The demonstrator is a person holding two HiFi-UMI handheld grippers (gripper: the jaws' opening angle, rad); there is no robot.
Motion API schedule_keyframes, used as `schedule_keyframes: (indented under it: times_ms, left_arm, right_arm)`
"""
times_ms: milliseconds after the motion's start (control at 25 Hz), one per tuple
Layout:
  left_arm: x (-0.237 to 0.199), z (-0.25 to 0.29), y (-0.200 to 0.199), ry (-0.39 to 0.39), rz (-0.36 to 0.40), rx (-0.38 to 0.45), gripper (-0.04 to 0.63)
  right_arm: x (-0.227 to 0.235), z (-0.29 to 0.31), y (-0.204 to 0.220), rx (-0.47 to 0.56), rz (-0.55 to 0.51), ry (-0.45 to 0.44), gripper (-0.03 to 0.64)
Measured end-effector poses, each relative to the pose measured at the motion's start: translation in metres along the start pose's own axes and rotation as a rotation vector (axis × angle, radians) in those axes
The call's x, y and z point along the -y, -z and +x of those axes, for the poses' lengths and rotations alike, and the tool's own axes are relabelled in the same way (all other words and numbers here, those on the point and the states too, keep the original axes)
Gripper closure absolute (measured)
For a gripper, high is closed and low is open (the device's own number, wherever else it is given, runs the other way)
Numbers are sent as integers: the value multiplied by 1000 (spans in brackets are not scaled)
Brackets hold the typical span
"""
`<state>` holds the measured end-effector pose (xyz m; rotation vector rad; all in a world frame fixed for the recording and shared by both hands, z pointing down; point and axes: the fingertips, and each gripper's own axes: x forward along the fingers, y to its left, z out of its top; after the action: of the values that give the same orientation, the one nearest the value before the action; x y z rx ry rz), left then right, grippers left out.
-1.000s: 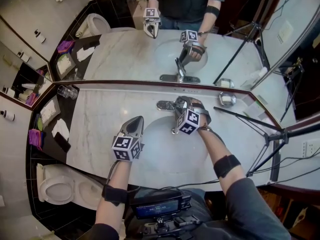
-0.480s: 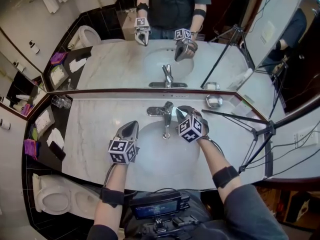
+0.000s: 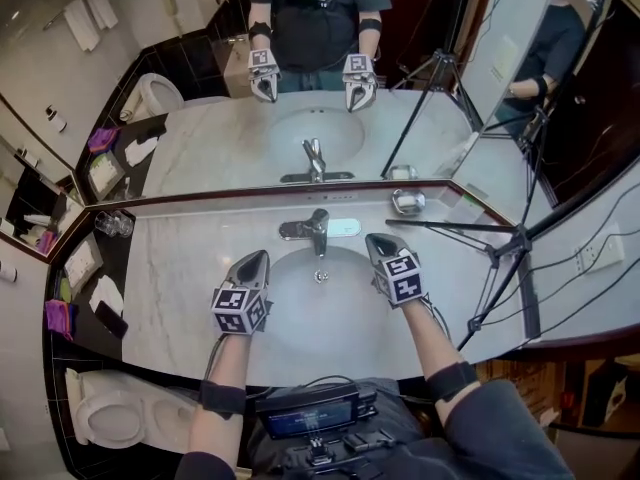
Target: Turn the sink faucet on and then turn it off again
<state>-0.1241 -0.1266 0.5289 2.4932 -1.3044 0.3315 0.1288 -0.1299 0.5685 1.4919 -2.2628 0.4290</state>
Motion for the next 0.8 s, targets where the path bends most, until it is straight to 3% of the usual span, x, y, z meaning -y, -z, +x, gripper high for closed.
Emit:
schedule_keyframes:
  times_ms: [200, 360, 600, 800]
  left_arm:
    - [3, -4, 0, 6, 4, 1, 601]
    - [5, -7, -1, 7, 21, -2, 601]
    - [7, -7, 1, 5, 20, -4, 601]
    - [2, -5, 4, -6, 8, -12, 601]
  right_arm:
    - [4, -29, 17, 37, 136, 5, 600]
    - [7, -39, 21, 67, 181, 1, 600]
    - [3, -35, 23, 60, 146, -9, 599]
    - [-1, -24, 21, 46, 7, 13, 597]
